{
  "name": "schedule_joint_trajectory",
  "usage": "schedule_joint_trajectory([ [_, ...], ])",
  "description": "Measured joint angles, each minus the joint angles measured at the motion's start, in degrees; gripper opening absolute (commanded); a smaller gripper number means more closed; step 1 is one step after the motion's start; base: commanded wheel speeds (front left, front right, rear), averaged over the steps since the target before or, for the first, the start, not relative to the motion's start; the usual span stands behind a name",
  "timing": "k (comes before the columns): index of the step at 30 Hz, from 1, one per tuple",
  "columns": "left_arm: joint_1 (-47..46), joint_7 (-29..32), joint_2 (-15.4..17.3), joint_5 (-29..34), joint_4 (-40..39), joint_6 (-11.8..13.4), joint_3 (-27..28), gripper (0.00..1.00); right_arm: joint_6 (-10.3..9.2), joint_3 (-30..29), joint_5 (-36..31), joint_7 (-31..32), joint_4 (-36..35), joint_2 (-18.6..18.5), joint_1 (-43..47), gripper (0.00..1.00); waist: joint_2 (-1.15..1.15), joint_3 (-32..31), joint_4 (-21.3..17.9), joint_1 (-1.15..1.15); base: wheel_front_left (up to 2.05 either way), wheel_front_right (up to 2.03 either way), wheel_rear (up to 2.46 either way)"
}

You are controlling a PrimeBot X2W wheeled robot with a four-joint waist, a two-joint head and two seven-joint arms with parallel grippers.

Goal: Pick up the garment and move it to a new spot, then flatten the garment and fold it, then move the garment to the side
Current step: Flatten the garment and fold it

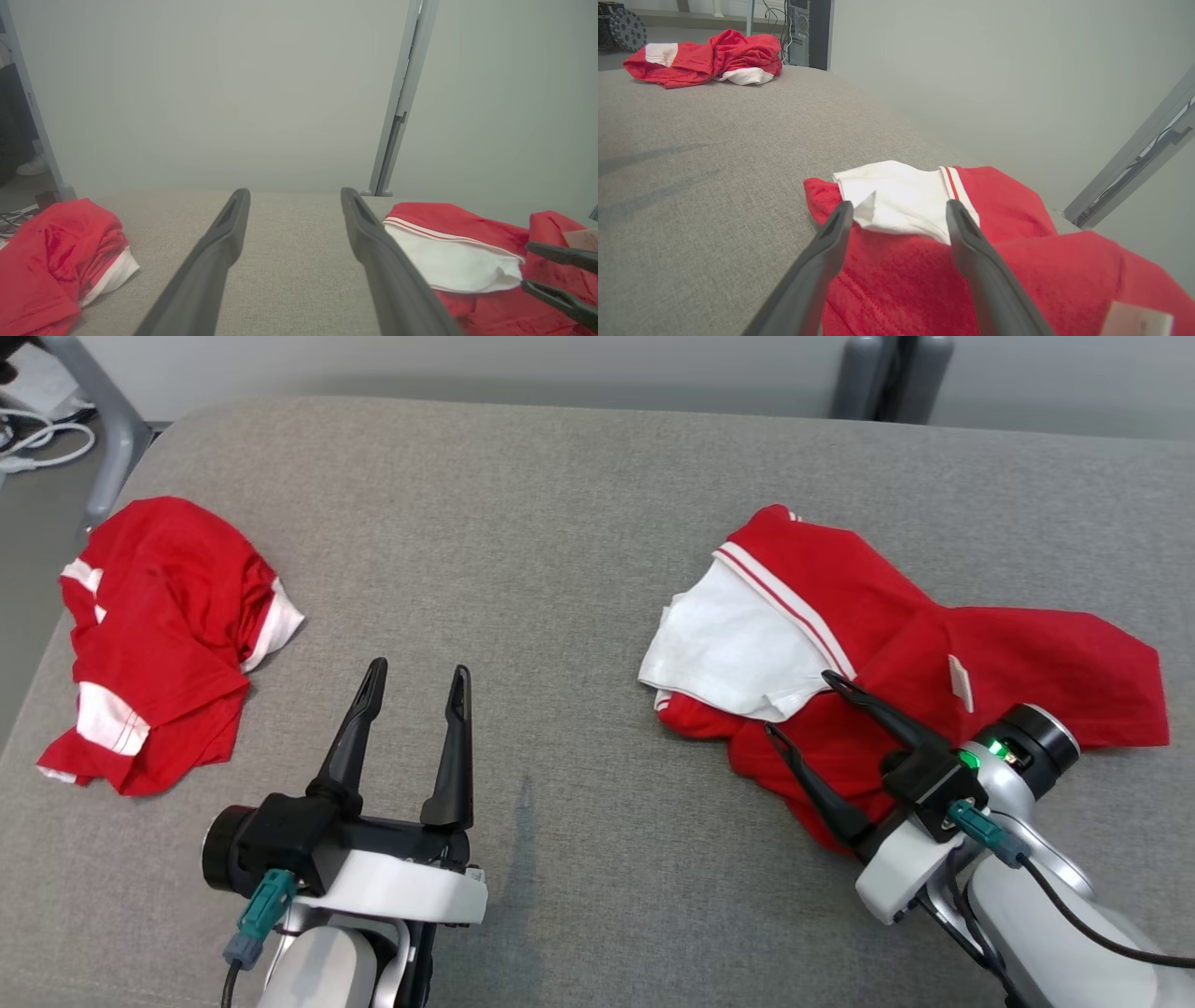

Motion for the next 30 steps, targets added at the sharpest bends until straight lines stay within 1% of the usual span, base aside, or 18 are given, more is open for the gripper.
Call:
schedule_joint_trajectory([
  [4, -0.5, 0.0, 0.0, -0.3, 0.1, 0.3, -0.6, 1.0, 0.0, 2.7, 0.5, 0.0, 3.2, -1.1, -2.6, 1.0, 0.0, 1.1, 2.1, 0.0, 0.0, 0.0, 0.0],
  [7, -0.5, 0.0, 0.0, -0.9, 0.1, 0.5, -1.3, 1.0, 0.0, 3.3, 1.1, 0.0, 6.2, -1.2, -4.0, 1.0, 0.0, 1.5, 3.2, 0.0, 0.0, 0.0, 0.0],
  [8, -0.5, 0.0, 0.0, -1.0, 0.0, 0.7, -1.6, 1.0, 0.0, 3.5, 1.7, 0.4, 7.3, -1.2, -4.4, 0.47, 0.0, 1.6, 3.4, 0.0, 0.0, 0.0, 0.0],
  [9, -0.5, 0.0, 0.0, -1.1, 0.0, 0.8, -1.7, 1.0, 0.0, 3.6, 2.2, 0.8, 8.1, -1.2, -4.8, 0.15, 0.0, 1.7, 3.6, 0.0, 0.0, 0.0, 0.0],
  [10, -0.5, 0.0, 0.0, -1.2, 0.0, 0.9, -1.9, 1.0, 0.0, 3.8, 2.3, 0.8, 8.4, -1.2, -5.2, 0.0, 0.0, 1.7, 3.8, 0.0, 0.0, 0.0, 0.0],
  [15, -0.7, 0.0, 0.0, -1.4, -0.2, 1.5, -2.1, 1.0, 0.0, 2.3, 4.7, 0.5, 8.3, -0.8, -7.2, 0.0, 0.0, 1.9, 4.3, 0.0, 0.0, 0.0, 0.0],
  [18, -0.7, 0.0, 0.0, -1.4, -0.2, 1.5, -1.9, 1.0, 0.0, 1.3, 4.7, 0.4, 7.5, -1.3, -7.9, 0.0, 0.0, 1.7, 4.3, 0.0, 0.0, 0.0, 0.0],
  [22, -0.7, 0.0, 0.0, -1.4, -0.2, 1.5, -1.6, 1.0, 0.0, -1.3, 7.0, 0.4, 6.0, -2.1, -9.1, 0.0, 0.0, 1.7, 4.1, 0.0, 0.0, 0.0, 0.0],
  [27, -1.9, 0.0, 0.0, -1.7, -0.7, 1.5, -2.6, 1.0, 0.0, -4.8, 7.9, 1.6, 5.0, -7.3, -16.1, 0.0, 0.0, 3.2, 4.1, 0.0, 0.0, 0.0, 0.0],
  [30, -3.0, 0.0, 0.0, -2.0, -0.9, 1.5, -3.6, 1.0, 0.0, -7.8, 9.1, 3.0, 6.4, -10.9, -21.4, 0.0, 0.0, 4.7, 4.3, 0.0, 0.0, 0.0, 0.0],
])
